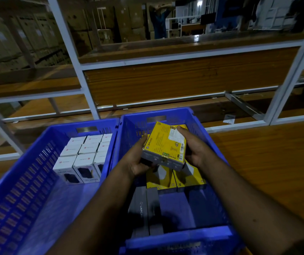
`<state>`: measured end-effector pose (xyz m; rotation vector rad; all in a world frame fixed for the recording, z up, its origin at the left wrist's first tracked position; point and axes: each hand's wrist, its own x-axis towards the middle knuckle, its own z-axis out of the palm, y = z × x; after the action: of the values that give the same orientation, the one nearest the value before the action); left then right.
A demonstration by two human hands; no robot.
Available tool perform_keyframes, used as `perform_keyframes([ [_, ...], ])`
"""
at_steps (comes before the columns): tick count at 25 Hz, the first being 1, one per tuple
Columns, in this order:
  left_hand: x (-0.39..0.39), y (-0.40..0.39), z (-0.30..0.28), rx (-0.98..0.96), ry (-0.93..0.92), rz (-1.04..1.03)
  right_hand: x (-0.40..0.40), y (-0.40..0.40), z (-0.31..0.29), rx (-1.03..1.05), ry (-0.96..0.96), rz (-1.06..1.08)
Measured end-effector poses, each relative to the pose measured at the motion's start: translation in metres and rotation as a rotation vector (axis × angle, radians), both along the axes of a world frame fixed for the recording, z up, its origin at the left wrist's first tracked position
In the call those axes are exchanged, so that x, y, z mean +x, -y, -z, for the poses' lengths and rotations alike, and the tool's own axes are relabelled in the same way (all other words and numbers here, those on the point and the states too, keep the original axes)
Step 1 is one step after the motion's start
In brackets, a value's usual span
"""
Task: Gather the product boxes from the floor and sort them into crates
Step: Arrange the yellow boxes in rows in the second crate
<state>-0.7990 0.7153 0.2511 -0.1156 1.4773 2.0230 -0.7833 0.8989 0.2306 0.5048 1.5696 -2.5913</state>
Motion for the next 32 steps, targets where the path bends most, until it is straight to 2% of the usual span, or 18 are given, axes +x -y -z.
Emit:
perform_keyframes([
  [4,0.002,0.000,-0.002,-0.074,-0.016,0.073,0.003,-0.002,-0.002,0.023,0.034,0.090],
  [7,0.001,0.000,0.000,-0.049,0.007,0.097,0.003,-0.002,-0.001,0.037,0.031,0.092],
  [9,-0.002,0.000,0.005,-0.103,-0.008,0.095,0.002,-0.001,-0.002,0.054,0.026,0.075],
  [12,-0.006,-0.004,0.010,-0.199,-0.145,0.023,0.000,0.001,-0.001,0.080,-0.040,0.029],
  [14,-0.006,-0.005,0.008,-0.264,-0.328,-0.067,0.001,0.004,-0.001,0.172,-0.101,0.010],
  [16,-0.004,-0.003,0.004,-0.278,-0.424,-0.122,0.004,0.005,-0.003,0.279,-0.196,-0.010],
  [18,-0.002,0.000,0.003,-0.238,-0.300,-0.136,0.009,0.008,-0.006,0.345,-0.299,-0.020],
  [20,-0.006,0.004,0.004,-0.170,-0.039,-0.090,0.013,0.010,-0.010,0.492,-0.403,-0.034],
  [22,-0.010,0.008,0.007,-0.008,0.105,-0.062,0.014,0.014,-0.008,0.634,-0.496,-0.094],
  [24,-0.012,0.008,0.005,0.072,0.111,-0.108,0.015,0.015,-0.007,0.703,-0.517,-0.133],
  [27,-0.021,0.008,0.009,-0.018,0.005,-0.169,0.013,0.015,-0.002,0.767,-0.426,-0.229],
  [32,-0.025,0.010,0.016,-0.098,-0.076,-0.160,0.010,0.020,0.001,0.584,-0.223,-0.106],
])
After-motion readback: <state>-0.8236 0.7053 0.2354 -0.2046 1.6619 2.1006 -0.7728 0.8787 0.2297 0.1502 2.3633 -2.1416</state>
